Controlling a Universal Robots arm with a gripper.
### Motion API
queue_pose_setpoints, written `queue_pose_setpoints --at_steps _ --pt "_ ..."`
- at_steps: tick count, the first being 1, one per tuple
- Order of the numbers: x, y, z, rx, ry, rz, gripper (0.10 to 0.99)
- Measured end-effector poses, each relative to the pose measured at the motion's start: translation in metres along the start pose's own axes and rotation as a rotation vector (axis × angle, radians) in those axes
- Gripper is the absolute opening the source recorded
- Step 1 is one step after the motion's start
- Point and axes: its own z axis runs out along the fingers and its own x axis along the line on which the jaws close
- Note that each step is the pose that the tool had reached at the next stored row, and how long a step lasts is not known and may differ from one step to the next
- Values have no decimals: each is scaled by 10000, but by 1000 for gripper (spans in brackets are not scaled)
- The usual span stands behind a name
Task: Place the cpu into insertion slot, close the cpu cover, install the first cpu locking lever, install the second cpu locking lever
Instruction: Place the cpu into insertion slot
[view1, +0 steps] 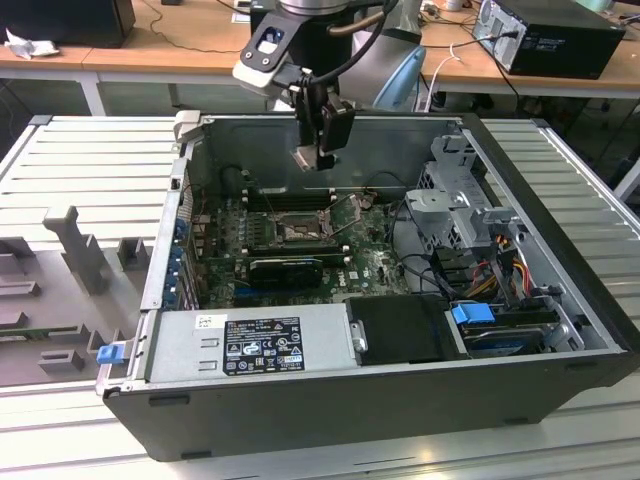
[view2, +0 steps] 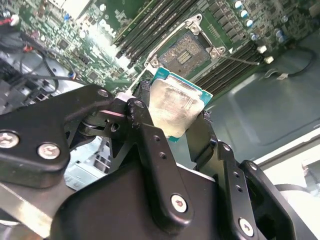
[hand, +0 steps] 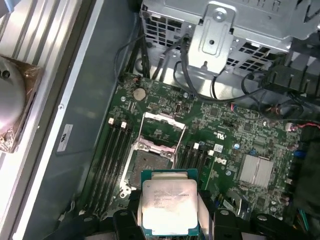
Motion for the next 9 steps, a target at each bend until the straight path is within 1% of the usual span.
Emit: queue_pose_setpoints --at_steps 2,4,9 --pt "0 0 4 -3 -24 256 529" --pt "0 -1 9 -5 -35 383 529" --pt "0 -2 19 -7 -38 411 529"
